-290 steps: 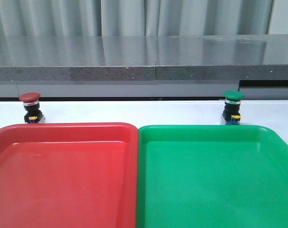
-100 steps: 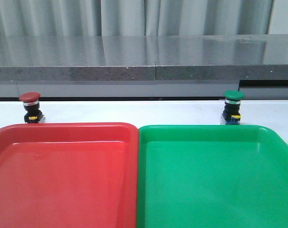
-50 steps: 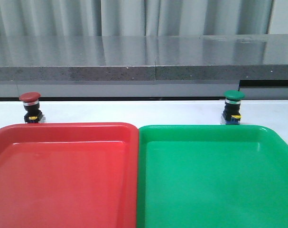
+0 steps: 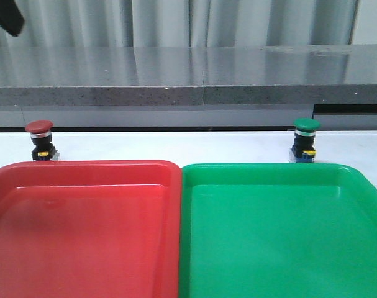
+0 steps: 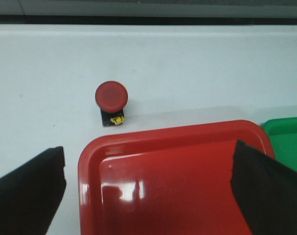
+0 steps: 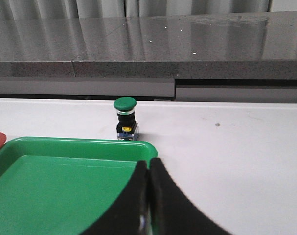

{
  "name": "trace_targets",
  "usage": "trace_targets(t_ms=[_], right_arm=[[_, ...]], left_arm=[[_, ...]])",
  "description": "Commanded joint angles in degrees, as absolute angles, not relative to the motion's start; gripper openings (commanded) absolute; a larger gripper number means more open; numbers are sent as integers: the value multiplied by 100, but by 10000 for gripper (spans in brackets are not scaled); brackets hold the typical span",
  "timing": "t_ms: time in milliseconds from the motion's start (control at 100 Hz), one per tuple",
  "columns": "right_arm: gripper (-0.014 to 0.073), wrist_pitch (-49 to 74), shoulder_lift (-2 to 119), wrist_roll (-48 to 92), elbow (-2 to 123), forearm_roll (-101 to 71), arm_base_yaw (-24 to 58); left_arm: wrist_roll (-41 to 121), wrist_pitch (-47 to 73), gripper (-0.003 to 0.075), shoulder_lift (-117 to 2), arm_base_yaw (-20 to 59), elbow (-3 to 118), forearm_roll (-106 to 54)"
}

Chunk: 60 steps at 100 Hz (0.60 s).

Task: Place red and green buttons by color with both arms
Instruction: 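Lower the open left gripper over the red-capped button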

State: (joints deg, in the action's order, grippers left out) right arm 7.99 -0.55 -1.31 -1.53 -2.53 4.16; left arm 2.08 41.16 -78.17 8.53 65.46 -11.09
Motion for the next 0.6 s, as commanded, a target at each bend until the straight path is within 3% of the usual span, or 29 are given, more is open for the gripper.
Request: trace_targets(t_ms=[0,280,590], right_arm=[[-67,305,-161,-114,-73,-205,395],[-67,305,-161,-114,-73,-205,395],[-67,305,-161,-114,-73,-205,395]], left_arm=[[200,3784,640,-8262,935,7138,-1085],[-224,3853,639,-9738,935,8124,-298],[-250,3739,639,-10523,935,8264,-240]])
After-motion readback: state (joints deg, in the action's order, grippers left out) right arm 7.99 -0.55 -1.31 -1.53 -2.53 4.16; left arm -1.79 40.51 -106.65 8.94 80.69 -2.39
